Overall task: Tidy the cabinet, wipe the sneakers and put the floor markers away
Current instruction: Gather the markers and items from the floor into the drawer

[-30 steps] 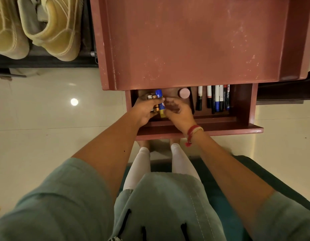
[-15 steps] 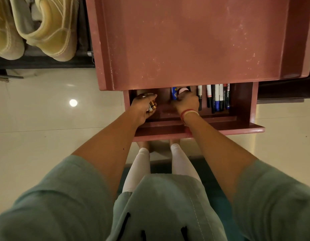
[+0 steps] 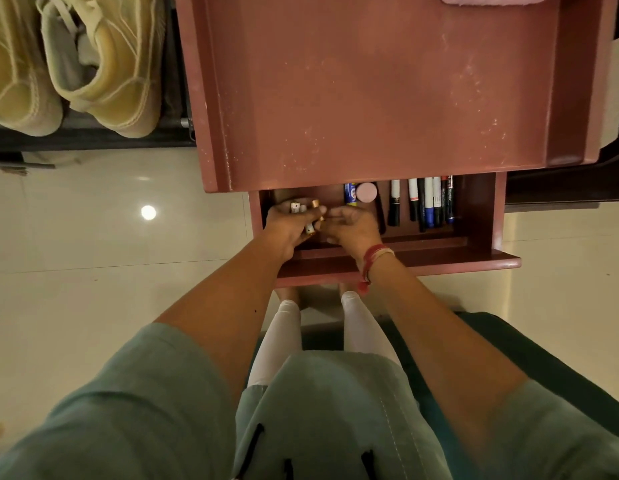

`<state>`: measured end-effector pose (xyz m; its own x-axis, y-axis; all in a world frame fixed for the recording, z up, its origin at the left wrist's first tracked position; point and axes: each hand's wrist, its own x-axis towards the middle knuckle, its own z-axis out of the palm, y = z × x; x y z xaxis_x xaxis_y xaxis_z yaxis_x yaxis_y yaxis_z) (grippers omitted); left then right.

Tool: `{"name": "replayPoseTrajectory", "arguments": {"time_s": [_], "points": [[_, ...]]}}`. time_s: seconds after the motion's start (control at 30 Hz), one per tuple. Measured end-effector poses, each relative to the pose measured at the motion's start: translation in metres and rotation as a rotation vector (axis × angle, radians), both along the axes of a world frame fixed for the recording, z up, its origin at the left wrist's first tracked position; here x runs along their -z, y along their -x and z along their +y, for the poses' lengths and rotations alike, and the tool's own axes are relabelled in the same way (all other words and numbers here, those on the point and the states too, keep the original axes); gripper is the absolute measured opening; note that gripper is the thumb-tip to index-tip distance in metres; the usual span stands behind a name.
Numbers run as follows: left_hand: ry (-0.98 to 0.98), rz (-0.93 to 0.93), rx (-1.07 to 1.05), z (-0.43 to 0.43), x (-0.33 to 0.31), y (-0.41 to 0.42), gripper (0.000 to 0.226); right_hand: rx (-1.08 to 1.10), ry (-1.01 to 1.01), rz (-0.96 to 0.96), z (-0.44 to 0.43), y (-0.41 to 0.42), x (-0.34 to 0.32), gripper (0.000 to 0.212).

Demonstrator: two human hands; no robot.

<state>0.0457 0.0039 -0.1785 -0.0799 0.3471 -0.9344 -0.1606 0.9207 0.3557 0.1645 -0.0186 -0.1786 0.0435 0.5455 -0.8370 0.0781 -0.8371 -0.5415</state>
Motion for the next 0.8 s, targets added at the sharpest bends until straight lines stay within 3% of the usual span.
{"name": "replayPoseTrajectory", "arguments": {"time_s": [0.17, 0.23, 0.33, 0.53, 0.7, 0.8], "points": [[-0.026, 0.006, 0.041, 0.007, 0.008, 0.001, 0.019, -0.042, -0.083, -0.136, 0.006, 0.001, 0.010, 0.012], [-0.001, -0.010, -0.032, 0.009, 0.009, -0.001, 0.010, -0.134, -0.118, -0.335, 0.013, -0.001, 0.015, 0.017], [0.035, -0.044, -0.125, 0.011, 0.014, -0.001, 0.022, -0.206, -0.123, -0.570, 0.021, -0.008, 0.029, 0.014], [0.090, -0.063, -0.083, 0.008, 0.017, 0.004, 0.018, -0.441, -0.110, -0.745, 0.027, -0.012, 0.058, 0.018], [0.069, -0.066, -0.098, 0.006, 0.017, 0.007, 0.019, -0.257, -0.114, -0.634, 0.022, -0.013, 0.048, 0.025], [0.043, -0.045, -0.089, 0.006, 0.017, 0.006, 0.016, -0.019, -0.002, -0.222, 0.009, -0.004, 0.033, 0.022]]}}
